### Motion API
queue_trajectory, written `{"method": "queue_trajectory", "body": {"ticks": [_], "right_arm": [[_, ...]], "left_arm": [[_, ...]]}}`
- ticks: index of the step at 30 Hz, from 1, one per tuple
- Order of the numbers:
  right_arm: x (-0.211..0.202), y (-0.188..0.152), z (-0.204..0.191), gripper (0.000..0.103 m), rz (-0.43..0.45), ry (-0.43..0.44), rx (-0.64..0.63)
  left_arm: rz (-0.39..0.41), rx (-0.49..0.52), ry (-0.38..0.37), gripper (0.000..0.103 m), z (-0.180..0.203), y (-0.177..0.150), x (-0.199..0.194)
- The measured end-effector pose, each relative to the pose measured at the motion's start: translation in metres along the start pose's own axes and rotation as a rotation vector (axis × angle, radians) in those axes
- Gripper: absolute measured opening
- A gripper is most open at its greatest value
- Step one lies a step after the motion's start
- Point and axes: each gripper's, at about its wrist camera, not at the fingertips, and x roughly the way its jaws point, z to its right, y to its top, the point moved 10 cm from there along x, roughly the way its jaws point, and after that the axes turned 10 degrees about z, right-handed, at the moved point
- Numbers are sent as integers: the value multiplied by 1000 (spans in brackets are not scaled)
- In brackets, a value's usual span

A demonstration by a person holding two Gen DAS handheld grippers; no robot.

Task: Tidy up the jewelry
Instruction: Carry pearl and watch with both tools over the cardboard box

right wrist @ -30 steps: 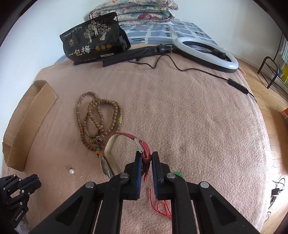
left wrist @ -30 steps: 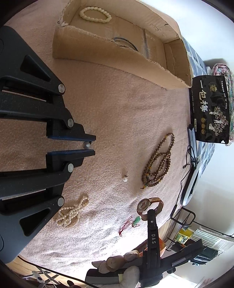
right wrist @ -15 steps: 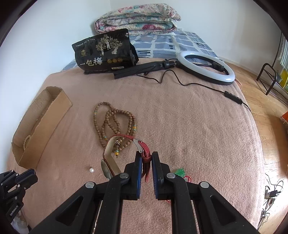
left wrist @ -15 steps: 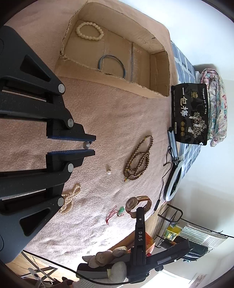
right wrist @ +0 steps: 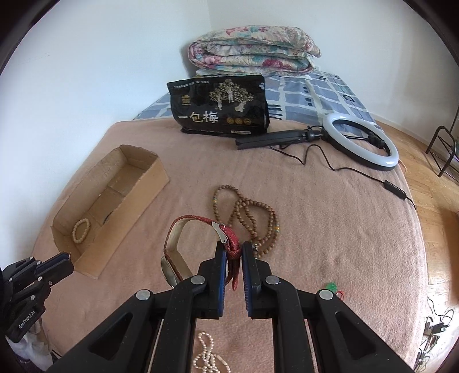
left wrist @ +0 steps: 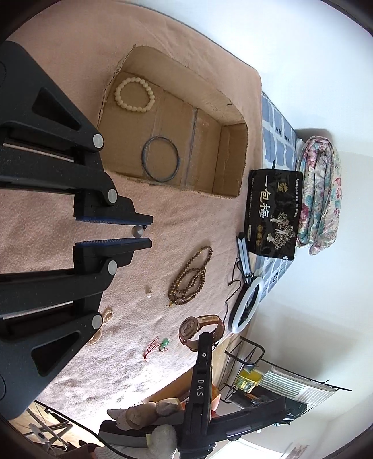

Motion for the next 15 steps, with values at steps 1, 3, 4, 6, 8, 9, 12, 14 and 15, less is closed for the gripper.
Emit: {"method": "queue_trajectory", "body": {"ticks": [1,3,4,6,8,9,12,14,15], "right_arm": [[0,2,-6,8,3,8,-6],[-1,5,-20,8,7,21,-20],[0,7,-26,8,8,28,-27],[1,11,-39,8,11,42,-38],[3,15,-51,8,14,55,-48],[4,17,-57,8,15,61,-51],[10,22,-76,8,17,80,-65],[15,26,-88,8,16,91,-76],[17,28,-93,8,16,98,-81]], "left_arm": [[7,-4,8,7,-5,2,-3],[17,-18,20,7,-15,5,-7],[23,-28,26,7,-21,7,-8],[33,-47,39,7,-32,10,-12],[42,-64,52,7,-44,14,-15],[46,-72,59,7,-49,15,-16],[55,-87,81,7,-65,17,-19],[57,-86,95,7,-72,17,-20],[59,-87,101,7,-76,17,-20]]}}
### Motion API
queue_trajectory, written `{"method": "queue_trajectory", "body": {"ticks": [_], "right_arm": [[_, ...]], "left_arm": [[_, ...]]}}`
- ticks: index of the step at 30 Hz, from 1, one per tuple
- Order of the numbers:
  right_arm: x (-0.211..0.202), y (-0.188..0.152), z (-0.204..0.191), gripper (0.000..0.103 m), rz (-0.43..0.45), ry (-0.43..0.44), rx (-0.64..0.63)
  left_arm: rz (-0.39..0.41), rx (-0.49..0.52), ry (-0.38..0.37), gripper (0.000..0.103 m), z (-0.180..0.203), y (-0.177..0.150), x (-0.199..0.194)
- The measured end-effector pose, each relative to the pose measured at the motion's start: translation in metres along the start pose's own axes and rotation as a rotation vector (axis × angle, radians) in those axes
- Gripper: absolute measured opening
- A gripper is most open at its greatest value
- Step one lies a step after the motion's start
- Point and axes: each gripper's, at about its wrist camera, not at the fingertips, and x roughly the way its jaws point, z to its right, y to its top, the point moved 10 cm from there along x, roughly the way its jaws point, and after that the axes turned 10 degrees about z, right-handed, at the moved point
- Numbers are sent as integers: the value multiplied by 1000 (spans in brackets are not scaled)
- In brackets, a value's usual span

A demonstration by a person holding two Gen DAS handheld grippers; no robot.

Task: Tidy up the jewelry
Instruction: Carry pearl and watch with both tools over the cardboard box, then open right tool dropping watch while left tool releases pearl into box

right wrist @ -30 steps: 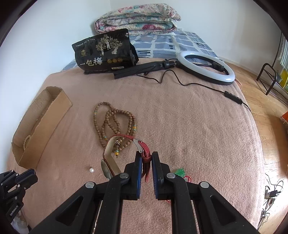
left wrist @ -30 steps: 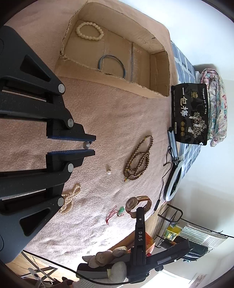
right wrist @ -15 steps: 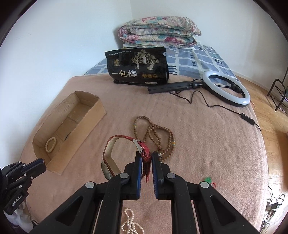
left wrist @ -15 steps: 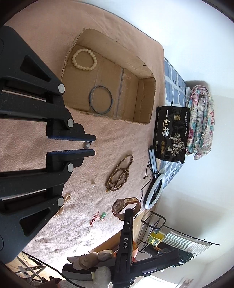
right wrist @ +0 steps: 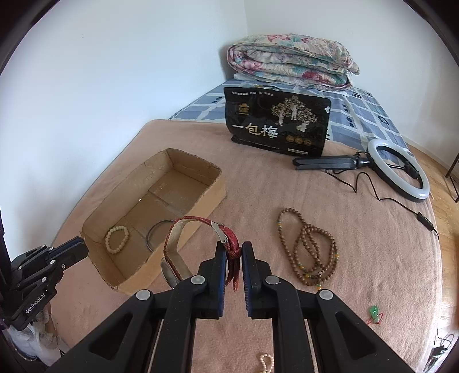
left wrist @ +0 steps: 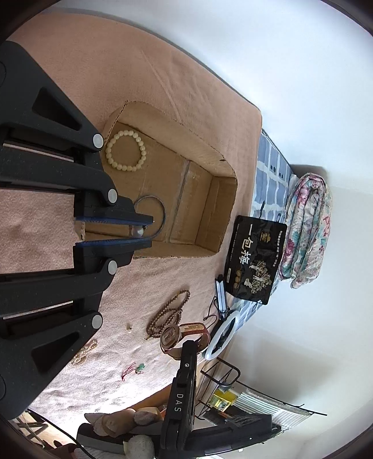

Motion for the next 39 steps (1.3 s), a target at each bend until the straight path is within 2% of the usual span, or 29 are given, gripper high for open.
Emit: {"method": "queue_trajectory", "body": {"ticks": [14,25,36,39], "right_arm": [[43,23,-59,8,-13,60,-46],[72,26,-80,8,-38,88,-35],[82,23,-91,9,-51,109,-42],[82,23,-94,17,-43,107,-54]], "left_arm": [[-5,-35,39,7,-31,-1,4],[-16,-56,44,7,-37,-3,12],[-24,-55,41,7,-36,-3,16],[-19,-55,43,7,-36,-2,17]]}}
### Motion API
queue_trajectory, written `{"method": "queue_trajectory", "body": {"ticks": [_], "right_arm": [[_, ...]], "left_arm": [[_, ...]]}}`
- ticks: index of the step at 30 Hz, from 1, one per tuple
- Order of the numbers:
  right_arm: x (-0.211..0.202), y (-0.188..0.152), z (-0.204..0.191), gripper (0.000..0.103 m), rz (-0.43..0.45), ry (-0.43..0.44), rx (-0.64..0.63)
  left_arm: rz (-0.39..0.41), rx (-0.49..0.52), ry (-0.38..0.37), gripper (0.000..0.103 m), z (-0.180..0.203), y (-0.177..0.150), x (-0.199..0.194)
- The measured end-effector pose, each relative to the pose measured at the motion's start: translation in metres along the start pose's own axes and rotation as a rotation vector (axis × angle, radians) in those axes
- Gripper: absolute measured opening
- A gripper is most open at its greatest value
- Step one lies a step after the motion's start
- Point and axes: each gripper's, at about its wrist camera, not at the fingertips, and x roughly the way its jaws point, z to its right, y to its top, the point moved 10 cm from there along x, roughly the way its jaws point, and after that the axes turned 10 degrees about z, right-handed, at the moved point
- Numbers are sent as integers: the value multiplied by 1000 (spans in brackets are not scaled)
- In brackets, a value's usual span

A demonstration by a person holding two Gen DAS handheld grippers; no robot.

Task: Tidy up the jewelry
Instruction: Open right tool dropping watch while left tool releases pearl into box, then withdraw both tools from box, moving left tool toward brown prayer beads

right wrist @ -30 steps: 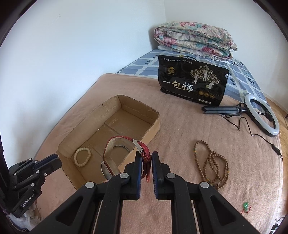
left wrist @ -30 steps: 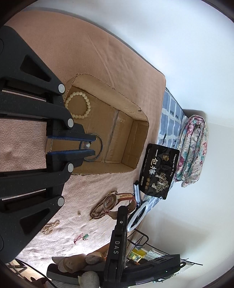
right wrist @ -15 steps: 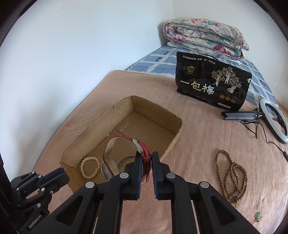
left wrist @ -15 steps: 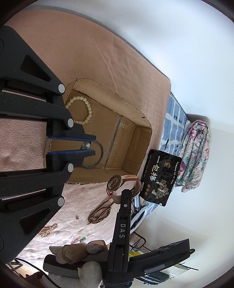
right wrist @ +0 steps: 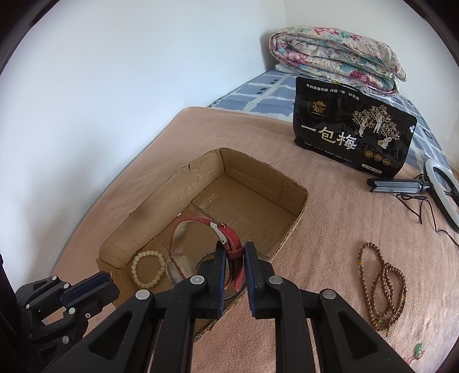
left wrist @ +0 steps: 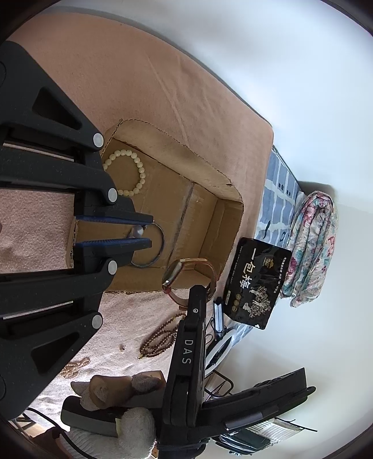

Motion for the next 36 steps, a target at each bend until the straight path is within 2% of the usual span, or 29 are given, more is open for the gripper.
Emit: {"method": "queue_trajectory", "body": {"ticks": [1,3,5,7,10,12,14,18,20,24,27,30,31,34,36], "right_arm": [[0,0,-1,26,2,3,-2],[-1,1,-2,32,11,7,-1],[-3,3,-1,43,21,0,1],[-5,5,1,55,32,-1,5],[-9,8,2,57,45,-12,-5],[-11,8,4,61,47,-21,-5],[-14,9,6,70,56,-32,-2],[-19,9,10,73,64,-40,6],[-23,8,13,81,68,-50,7],[-35,7,21,82,81,-70,7],[-47,4,30,93,95,-91,8],[-64,1,41,98,113,-112,8],[-69,0,46,100,116,-119,8],[-85,-5,64,102,126,-155,11],[-97,-9,78,103,132,-178,20]], "left_arm": [[0,-1,0,7,0,0,1],[-5,-4,14,9,-2,-1,2],[-5,-16,15,33,-3,-1,2],[8,-24,19,38,-5,1,1],[15,-28,19,38,-5,3,-1],[17,-26,19,38,-4,4,-2],[18,-21,20,38,-3,4,-2],[26,-5,23,38,0,6,-6],[32,1,23,38,2,7,-8],[41,4,23,38,6,10,-12],[45,11,21,38,11,11,-14],[49,20,13,38,19,12,-17],[48,22,7,42,22,12,-17],[59,17,-14,70,32,13,-20],[71,23,-25,71,40,14,-22]]}}
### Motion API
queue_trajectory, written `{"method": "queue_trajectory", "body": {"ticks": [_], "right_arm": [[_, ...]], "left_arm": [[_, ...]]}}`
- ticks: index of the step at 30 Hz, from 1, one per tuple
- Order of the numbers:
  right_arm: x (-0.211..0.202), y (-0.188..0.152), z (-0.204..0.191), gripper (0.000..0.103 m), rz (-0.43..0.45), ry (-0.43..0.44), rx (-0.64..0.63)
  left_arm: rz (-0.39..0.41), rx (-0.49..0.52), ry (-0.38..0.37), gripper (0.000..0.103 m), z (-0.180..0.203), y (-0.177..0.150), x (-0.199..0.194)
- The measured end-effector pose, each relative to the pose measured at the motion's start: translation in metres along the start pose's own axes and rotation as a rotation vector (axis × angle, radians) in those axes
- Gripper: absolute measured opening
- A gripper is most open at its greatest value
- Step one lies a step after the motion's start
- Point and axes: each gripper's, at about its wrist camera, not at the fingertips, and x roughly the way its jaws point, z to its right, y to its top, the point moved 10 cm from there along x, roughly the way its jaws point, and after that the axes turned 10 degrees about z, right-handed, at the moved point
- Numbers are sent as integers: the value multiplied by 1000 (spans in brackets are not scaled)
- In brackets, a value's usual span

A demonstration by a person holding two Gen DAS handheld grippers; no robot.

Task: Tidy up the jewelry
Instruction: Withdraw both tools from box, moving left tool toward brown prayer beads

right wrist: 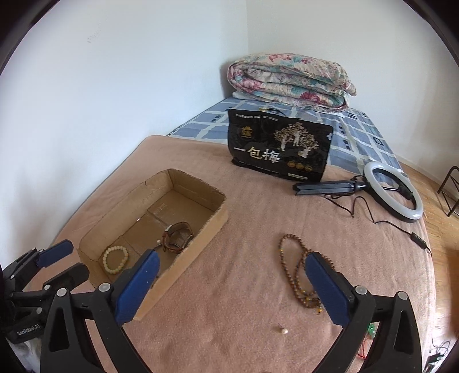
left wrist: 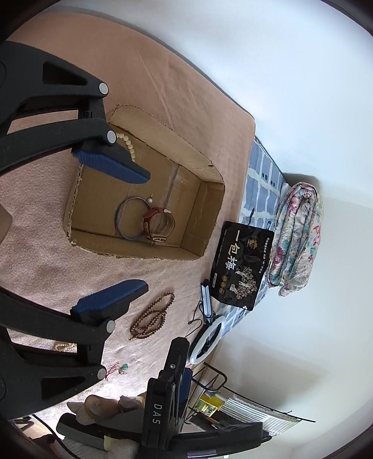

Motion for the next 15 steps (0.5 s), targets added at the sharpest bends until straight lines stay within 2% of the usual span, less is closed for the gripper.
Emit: {"method": "queue_trajectory", "body": {"ticks": [15], "right_arm": [[-57,-45,133,103,-6,-158,110]], "left_arm": [[-57,78,-76,72,67,-15,14]]}}
